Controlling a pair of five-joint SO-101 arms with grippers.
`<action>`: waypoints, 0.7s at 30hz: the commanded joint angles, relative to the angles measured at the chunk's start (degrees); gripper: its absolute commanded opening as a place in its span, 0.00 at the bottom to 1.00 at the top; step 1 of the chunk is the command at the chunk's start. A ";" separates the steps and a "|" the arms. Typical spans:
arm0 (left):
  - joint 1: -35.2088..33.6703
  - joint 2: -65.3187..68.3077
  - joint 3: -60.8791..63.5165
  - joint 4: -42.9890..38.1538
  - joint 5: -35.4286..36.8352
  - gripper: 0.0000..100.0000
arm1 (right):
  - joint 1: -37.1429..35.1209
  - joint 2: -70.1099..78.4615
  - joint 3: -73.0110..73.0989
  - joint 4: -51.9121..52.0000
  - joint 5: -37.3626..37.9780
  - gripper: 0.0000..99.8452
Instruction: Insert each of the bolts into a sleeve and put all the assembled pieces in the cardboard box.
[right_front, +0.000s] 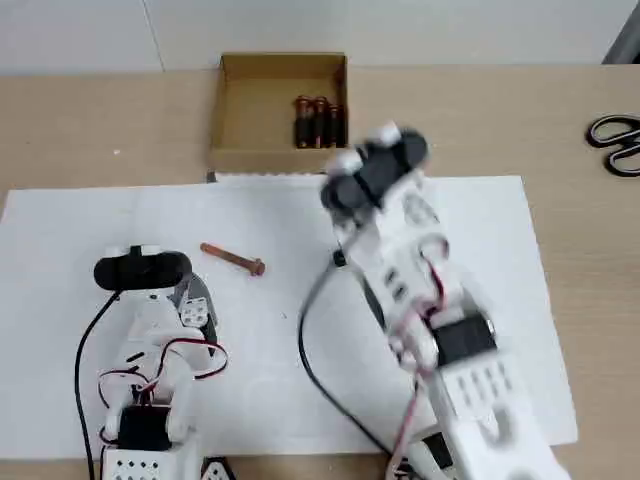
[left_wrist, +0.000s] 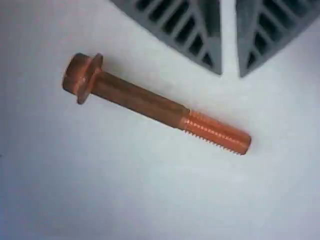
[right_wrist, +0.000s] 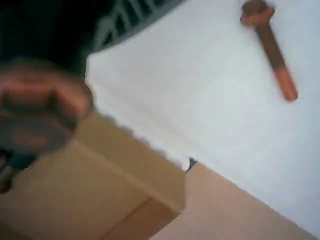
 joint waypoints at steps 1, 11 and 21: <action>-0.35 -0.70 -0.13 0.00 -0.18 0.01 | 0.66 15.60 -14.68 -4.62 -0.88 0.00; -0.53 -0.70 -0.13 0.18 0.00 0.01 | 0.57 57.01 -52.92 -6.11 -0.53 0.00; -0.53 -0.70 -0.13 0.26 0.00 0.01 | -0.92 88.22 -86.59 -2.33 5.19 0.00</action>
